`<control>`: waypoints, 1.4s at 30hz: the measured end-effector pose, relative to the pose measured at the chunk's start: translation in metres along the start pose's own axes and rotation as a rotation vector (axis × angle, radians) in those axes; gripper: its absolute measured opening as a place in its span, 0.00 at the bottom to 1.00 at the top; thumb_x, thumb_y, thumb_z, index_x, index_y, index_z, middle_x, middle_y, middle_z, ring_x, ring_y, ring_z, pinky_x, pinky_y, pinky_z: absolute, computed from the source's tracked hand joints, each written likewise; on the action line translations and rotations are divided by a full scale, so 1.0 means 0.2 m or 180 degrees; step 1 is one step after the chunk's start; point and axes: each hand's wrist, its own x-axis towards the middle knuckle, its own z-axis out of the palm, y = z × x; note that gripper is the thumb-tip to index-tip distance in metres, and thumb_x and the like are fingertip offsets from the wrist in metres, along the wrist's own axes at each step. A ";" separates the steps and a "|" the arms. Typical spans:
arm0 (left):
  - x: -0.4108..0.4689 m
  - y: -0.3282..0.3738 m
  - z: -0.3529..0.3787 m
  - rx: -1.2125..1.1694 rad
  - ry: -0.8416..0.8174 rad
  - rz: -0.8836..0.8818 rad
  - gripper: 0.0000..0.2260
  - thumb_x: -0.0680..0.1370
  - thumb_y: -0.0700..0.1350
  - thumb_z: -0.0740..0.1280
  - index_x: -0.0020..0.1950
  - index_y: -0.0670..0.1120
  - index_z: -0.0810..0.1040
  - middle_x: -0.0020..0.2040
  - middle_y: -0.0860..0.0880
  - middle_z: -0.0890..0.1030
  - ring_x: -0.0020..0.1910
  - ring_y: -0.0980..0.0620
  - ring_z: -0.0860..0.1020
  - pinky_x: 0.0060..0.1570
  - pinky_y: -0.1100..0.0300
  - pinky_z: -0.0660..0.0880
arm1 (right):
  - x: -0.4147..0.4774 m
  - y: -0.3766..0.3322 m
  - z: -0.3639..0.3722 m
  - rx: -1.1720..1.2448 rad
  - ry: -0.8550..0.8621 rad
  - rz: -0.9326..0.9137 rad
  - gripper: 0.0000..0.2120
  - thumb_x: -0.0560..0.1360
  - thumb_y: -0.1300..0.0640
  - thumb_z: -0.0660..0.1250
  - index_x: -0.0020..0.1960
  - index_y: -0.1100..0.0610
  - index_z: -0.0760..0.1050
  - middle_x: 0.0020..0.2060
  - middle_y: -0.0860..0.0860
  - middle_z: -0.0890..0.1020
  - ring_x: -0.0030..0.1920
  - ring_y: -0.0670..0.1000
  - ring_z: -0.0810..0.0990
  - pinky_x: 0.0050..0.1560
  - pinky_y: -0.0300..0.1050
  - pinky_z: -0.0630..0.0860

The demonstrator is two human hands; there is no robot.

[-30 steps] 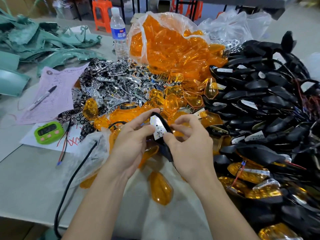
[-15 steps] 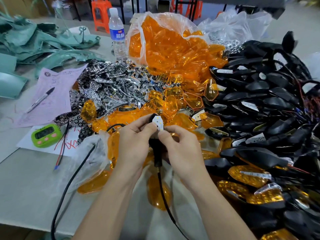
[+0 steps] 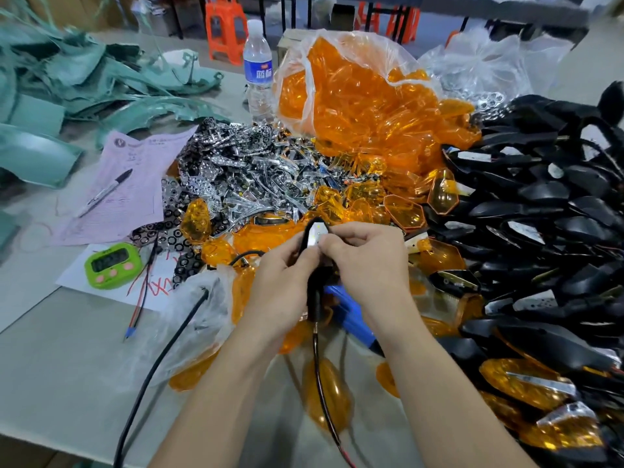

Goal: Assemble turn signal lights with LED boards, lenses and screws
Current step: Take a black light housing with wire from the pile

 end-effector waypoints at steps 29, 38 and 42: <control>0.13 0.07 -0.35 -0.0707 0.1720 -0.0389 0.10 0.83 0.40 0.62 0.44 0.42 0.79 0.34 0.44 0.82 0.21 0.52 0.71 0.18 0.65 0.61 | 0.68 -0.18 1.04 -0.1809 -0.1264 -0.0888 0.11 0.72 0.66 0.75 0.55 0.62 0.84 0.47 0.57 0.86 0.51 0.56 0.85 0.55 0.52 0.82; 0.09 0.10 -0.27 -0.0818 0.1429 -0.0505 0.11 0.83 0.39 0.61 0.44 0.45 0.80 0.34 0.44 0.82 0.23 0.52 0.71 0.18 0.64 0.63 | 0.60 -0.18 0.65 -0.0710 -0.1088 -0.0121 0.14 0.70 0.70 0.76 0.51 0.55 0.88 0.46 0.50 0.88 0.43 0.48 0.83 0.45 0.46 0.83; 0.05 0.08 -0.20 -0.0704 0.1232 -0.0461 0.11 0.82 0.39 0.62 0.43 0.46 0.80 0.35 0.44 0.83 0.22 0.51 0.71 0.18 0.63 0.63 | 0.44 -0.22 0.24 -0.0042 -0.0488 -0.0175 0.14 0.68 0.63 0.80 0.39 0.43 0.86 0.31 0.35 0.81 0.35 0.37 0.77 0.37 0.33 0.73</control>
